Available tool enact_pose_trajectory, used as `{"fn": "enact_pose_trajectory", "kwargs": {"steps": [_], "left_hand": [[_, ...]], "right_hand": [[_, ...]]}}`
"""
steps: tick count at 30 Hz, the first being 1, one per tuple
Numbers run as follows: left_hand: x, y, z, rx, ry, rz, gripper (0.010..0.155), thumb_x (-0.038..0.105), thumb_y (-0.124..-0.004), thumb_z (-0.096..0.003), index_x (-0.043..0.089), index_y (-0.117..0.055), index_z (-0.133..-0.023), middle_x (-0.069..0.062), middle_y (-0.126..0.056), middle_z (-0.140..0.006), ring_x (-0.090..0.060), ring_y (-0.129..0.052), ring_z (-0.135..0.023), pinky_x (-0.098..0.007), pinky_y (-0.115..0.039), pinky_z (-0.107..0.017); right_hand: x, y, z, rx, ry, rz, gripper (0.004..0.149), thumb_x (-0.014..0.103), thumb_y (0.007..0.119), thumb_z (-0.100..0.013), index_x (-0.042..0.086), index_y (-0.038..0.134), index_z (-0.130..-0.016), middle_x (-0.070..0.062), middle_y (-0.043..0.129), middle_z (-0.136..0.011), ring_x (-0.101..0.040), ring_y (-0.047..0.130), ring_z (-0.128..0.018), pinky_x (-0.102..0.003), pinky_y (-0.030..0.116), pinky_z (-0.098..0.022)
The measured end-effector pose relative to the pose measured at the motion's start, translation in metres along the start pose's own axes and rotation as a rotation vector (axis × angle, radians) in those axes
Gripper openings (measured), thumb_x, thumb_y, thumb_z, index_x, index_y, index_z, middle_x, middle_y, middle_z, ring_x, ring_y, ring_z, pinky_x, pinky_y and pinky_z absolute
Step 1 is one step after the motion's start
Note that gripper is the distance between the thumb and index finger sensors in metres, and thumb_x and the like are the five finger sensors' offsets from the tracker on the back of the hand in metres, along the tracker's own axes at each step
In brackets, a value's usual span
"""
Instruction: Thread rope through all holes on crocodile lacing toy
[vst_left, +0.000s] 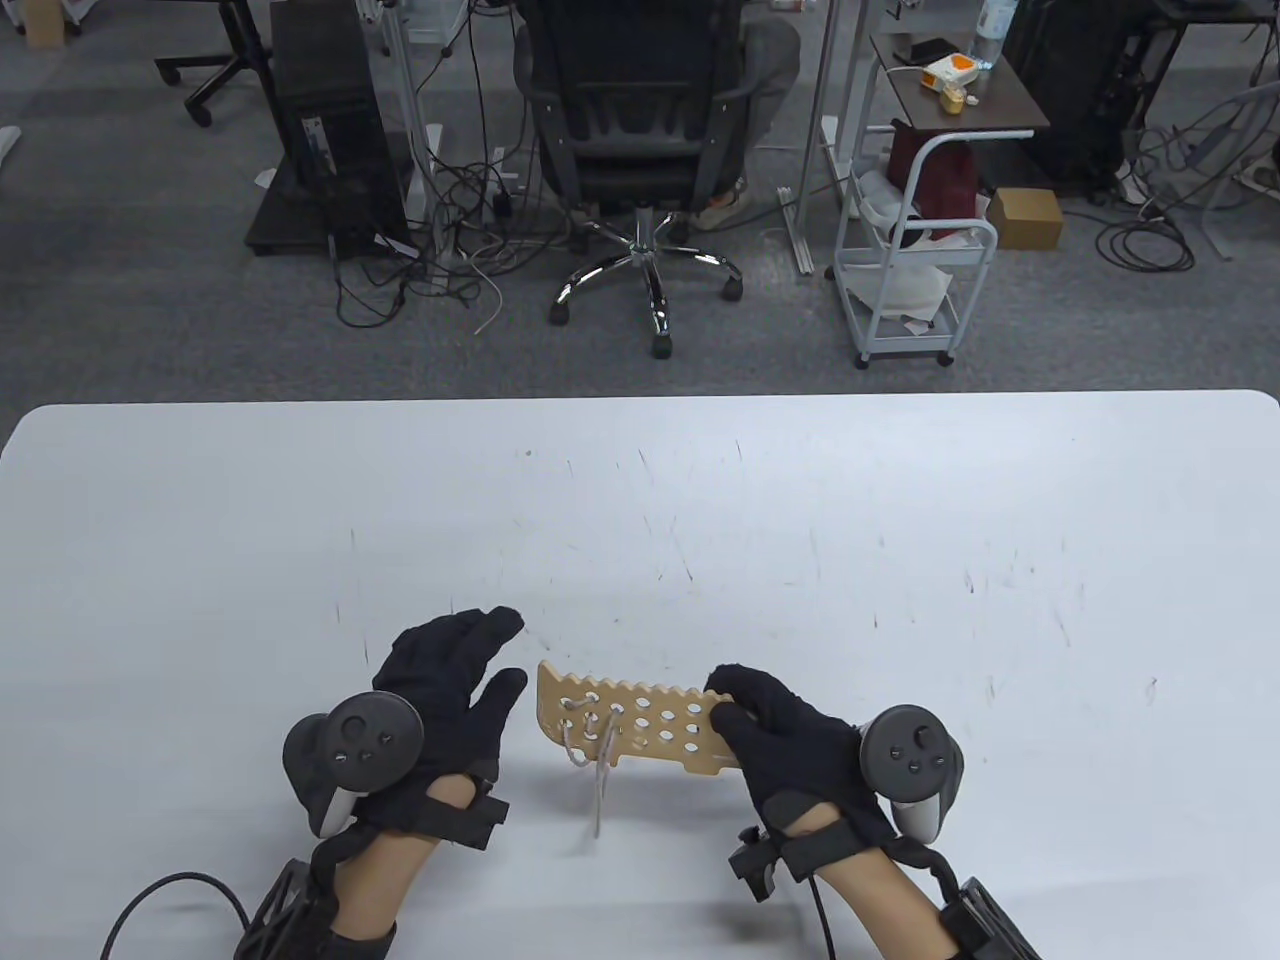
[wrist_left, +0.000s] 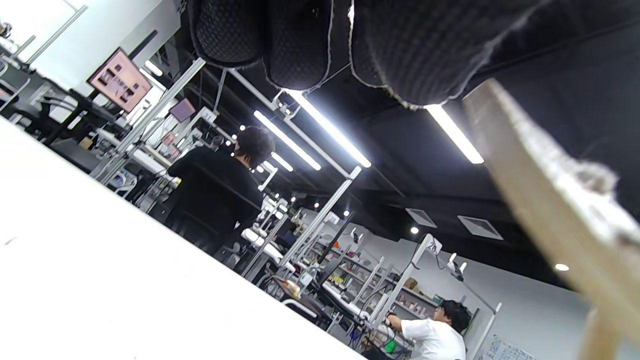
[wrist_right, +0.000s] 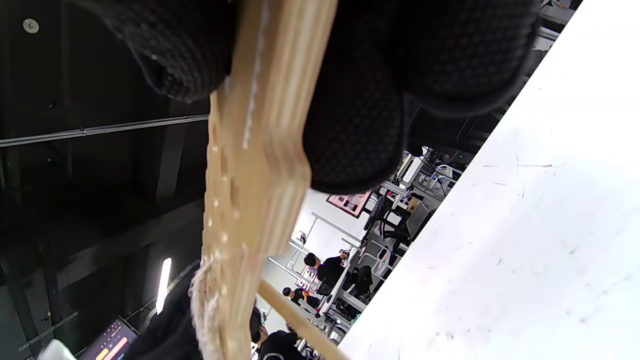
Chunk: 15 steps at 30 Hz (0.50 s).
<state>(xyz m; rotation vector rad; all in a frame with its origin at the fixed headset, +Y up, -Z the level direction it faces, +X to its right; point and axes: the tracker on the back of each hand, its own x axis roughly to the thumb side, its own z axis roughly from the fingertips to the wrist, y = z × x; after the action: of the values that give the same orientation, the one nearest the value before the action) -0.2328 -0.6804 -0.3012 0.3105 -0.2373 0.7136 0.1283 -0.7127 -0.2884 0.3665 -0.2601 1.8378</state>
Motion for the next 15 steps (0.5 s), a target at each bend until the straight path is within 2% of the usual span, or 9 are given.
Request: {"fn": "enact_pose_trajectory", "kwargs": {"steps": [7, 15], "left_hand": [[-0.017, -0.025, -0.005, -0.164, 0.06, 0.084, 0.054, 0.048, -0.088, -0.0408, 0.047, -0.079, -0.094, -0.001, -0.082, -0.095, -0.034, -0.073, -0.094, -0.06, -0.045, -0.077], [-0.019, -0.048, -0.005, -0.329, 0.026, 0.227, 0.056, 0.051, -0.088, -0.0392, 0.05, -0.078, -0.094, -0.001, -0.079, -0.099, -0.034, -0.071, -0.096, -0.061, -0.043, -0.077]], "right_hand": [[-0.001, -0.001, -0.001, 0.0, 0.007, -0.035, 0.045, 0.038, 0.08, -0.048, 0.017, 0.076, -0.088, -0.004, 0.097, -0.066, -0.022, 0.104, -0.044, -0.044, 0.083, -0.039], [0.0, 0.001, 0.0, 0.021, 0.009, -0.094, 0.046, 0.038, 0.08, -0.048, 0.017, 0.076, -0.088, -0.004, 0.097, -0.066, -0.022, 0.105, -0.043, -0.044, 0.083, -0.038]]}}
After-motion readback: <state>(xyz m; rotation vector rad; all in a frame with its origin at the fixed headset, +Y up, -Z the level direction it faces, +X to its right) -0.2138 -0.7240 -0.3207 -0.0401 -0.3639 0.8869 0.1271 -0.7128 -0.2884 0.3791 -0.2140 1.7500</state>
